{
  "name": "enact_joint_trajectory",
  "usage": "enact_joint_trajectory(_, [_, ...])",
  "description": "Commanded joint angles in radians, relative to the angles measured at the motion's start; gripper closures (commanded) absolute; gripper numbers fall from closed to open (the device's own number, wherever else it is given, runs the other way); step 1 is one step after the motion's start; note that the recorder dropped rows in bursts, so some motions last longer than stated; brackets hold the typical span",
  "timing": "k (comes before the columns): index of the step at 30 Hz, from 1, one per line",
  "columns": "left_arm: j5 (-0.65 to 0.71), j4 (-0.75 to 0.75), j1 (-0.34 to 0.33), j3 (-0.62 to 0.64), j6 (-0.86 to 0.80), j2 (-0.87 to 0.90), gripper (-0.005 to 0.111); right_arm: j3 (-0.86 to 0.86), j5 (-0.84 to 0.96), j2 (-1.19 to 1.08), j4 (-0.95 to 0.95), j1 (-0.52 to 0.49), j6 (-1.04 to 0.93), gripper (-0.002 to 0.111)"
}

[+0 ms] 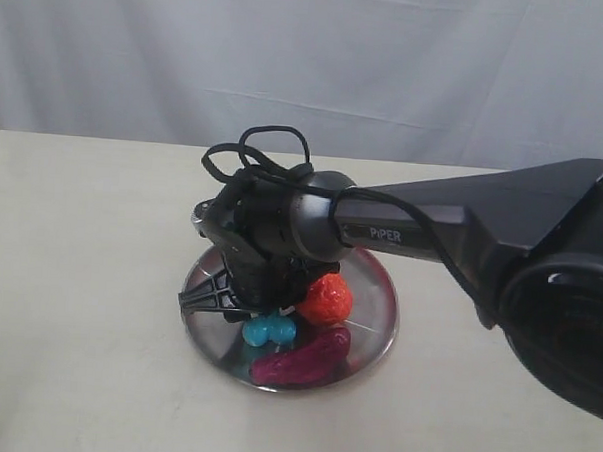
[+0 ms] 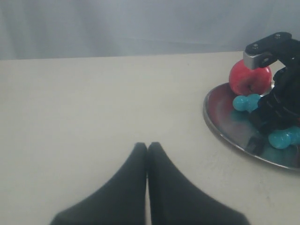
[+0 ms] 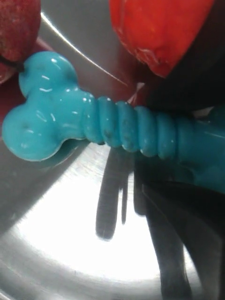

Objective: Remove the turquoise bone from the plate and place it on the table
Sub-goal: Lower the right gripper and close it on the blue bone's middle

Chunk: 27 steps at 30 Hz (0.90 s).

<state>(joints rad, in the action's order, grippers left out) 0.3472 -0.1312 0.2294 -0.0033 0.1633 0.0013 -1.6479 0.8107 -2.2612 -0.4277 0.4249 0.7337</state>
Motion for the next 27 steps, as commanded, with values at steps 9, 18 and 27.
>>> enact_joint_trajectory(9, [-0.001,0.0,0.003,0.003,0.001,-0.001,0.107,-0.002,-0.001,-0.005,-0.014,-0.004,0.006,0.074])
enact_joint_trajectory(18, [-0.001,0.0,0.003,0.003,0.001,-0.001,0.107,-0.002,0.001,-0.005,-0.019,-0.004,0.006,0.109])
enact_joint_trajectory(27, [-0.001,0.0,0.003,0.003,0.001,-0.001,0.107,-0.002,0.013,0.029,-0.019,-0.004,0.006,0.109])
